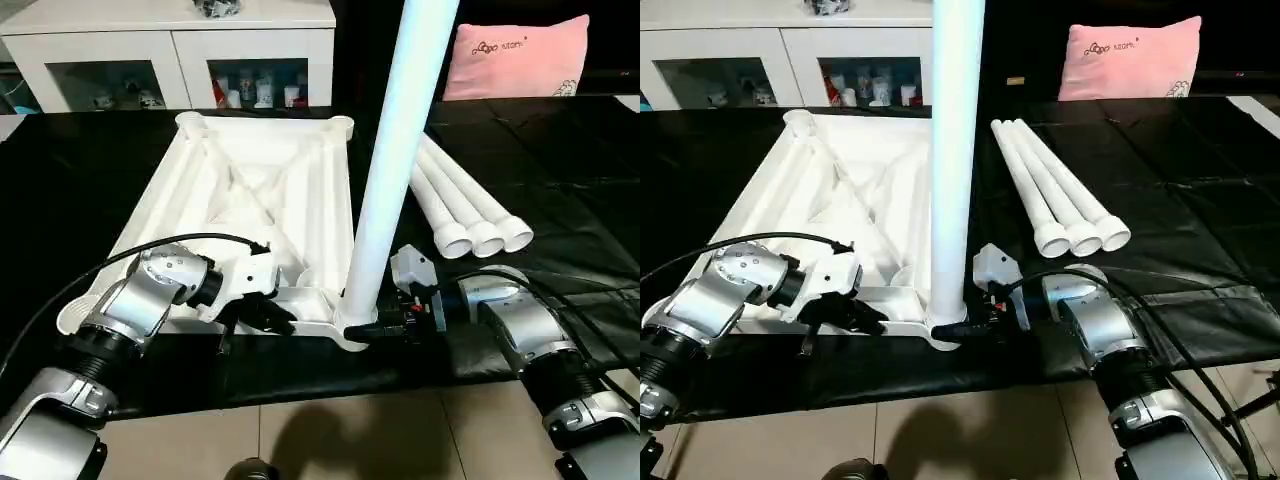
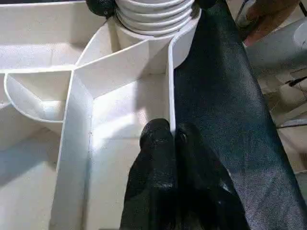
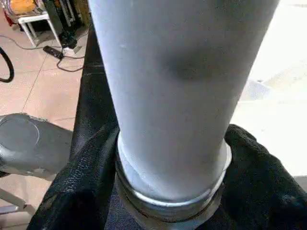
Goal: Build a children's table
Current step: Rotate leg to tighten
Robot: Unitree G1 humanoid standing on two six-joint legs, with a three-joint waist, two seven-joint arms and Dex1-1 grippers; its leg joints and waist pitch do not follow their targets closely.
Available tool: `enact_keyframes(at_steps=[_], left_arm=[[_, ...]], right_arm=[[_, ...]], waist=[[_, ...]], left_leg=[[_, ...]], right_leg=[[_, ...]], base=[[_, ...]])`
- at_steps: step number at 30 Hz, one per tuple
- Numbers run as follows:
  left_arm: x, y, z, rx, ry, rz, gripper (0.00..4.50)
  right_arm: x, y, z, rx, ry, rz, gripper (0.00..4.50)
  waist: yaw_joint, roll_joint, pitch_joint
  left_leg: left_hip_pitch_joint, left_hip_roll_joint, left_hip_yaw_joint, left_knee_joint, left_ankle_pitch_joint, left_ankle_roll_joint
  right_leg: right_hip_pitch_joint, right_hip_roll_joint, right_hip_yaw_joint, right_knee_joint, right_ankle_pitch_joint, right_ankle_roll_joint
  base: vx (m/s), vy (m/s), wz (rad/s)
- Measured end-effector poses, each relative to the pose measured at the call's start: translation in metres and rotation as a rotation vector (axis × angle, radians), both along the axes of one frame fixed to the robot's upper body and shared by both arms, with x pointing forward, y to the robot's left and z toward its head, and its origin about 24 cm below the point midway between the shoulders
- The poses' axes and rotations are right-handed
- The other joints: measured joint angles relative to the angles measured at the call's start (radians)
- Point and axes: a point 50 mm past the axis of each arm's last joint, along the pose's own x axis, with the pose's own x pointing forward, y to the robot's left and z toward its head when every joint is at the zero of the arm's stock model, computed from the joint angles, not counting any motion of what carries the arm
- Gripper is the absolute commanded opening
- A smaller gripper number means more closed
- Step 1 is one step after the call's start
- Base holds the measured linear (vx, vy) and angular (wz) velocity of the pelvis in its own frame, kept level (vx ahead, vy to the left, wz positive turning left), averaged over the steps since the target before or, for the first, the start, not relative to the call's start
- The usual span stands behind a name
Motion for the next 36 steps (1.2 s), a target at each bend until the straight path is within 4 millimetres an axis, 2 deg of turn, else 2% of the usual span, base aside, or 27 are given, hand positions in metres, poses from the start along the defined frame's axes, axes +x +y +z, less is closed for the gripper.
enact_keyframes(at_steps=[8,10,13,16,18,23,26,27,28,30,36], left_arm=[[0.001,0.0,-0.002,0.0,0.016,0.029,0.0],[0.003,-0.001,-0.002,-0.006,0.01,0.074,0.0],[0.012,0.003,-0.002,0.001,-0.036,0.263,0.0],[0.018,-0.009,-0.004,-0.029,-0.05,0.418,0.0],[0.019,-0.017,-0.006,-0.057,-0.051,0.506,0.0],[0.022,-0.026,-0.007,-0.087,-0.067,0.651,0.0],[0.022,-0.03,-0.007,-0.09,-0.07,0.683,0.0],[0.021,-0.031,-0.008,-0.09,-0.069,0.686,0.0],[0.021,-0.031,-0.008,-0.091,-0.07,0.689,0.0],[0.022,-0.033,-0.008,-0.094,-0.075,0.695,0.0],[0.022,-0.034,-0.008,-0.092,-0.085,0.698,0.0]], right_arm=[[-0.002,0.0,-0.004,0.022,0.031,-0.037,2.77],[0.001,0.005,-0.006,0.037,0.026,-0.088,2.77],[0.015,0.023,-0.012,0.07,0.014,-0.312,2.76],[0.03,0.031,-0.013,0.081,0.001,-0.533,2.76],[0.038,0.038,-0.013,0.081,-0.004,-0.649,2.76],[0.048,0.053,-0.011,0.069,-0.025,-0.81,2.76],[0.049,0.055,-0.012,0.072,-0.025,-0.849,2.76],[0.05,0.055,-0.011,0.079,-0.02,-0.855,3.32],[0.05,0.054,-0.011,0.083,-0.016,-0.859,3.46],[0.05,0.053,-0.013,0.082,-0.01,-0.861,3.47],[0.048,0.049,-0.014,0.097,-0.012,-0.834,4.13]], waist=[[0.0,0.0,0.0],[-0.003,0.0,0.0],[-0.03,0.0,0.0],[-0.055,0.0,0.0],[-0.062,0.0,0.0],[-0.054,0.0,0.0],[-0.053,0.0,0.0],[-0.054,0.0,0.0],[-0.054,0.0,0.0],[-0.054,0.0,0.0],[-0.054,0.0,0.0]], left_leg=[[0.0,0.0,0.0,0.0,0.0,0.0],[0.001,0.0,0.0,0.001,0.0,0.0],[0.004,0.001,0.0,0.002,0.001,-0.002],[0.004,0.0,0.0,0.002,0.001,-0.002],[0.004,0.0,0.0,0.001,0.001,-0.002],[0.003,0.0,-0.001,-0.003,0.001,-0.002],[0.003,-0.001,-0.001,-0.003,0.001,-0.002],[0.002,-0.001,-0.001,-0.002,0.001,-0.002],[0.002,-0.001,-0.001,-0.002,0.001,-0.002],[0.002,-0.001,-0.001,-0.002,0.001,-0.002],[0.002,-0.001,-0.001,-0.003,0.001,-0.001]], right_leg=[[0.0,0.0,0.0,0.001,0.0,0.0],[0.0,0.0,0.001,0.002,0.0,0.0],[0.0,0.001,0.001,0.005,0.001,-0.002],[0.0,0.0,0.001,0.003,0.002,-0.002],[-0.001,0.001,0.001,0.003,0.002,-0.003],[-0.001,0.001,-0.001,0.001,0.001,-0.001],[-0.001,0.0,0.0,-0.001,0.001,-0.001],[-0.001,0.0,0.0,-0.001,0.001,-0.001],[0.0,0.0,0.001,-0.001,0.001,-0.001],[0.0,0.0,0.0,-0.002,0.001,-0.001],[-0.001,0.0,0.0,-0.002,0.001,-0.001]], base=[[0.0,0.0,0.0],[0.0,0.0,0.0],[0.0,0.0,0.0],[0.0,0.0,0.0],[0.0,0.0,0.0],[0.0,0.0,0.0],[0.0,0.0,0.0],[0.0,0.0,0.0],[0.0,0.0,0.0],[0.0,0.0,0.0],[0.0,0.0,0.0]])
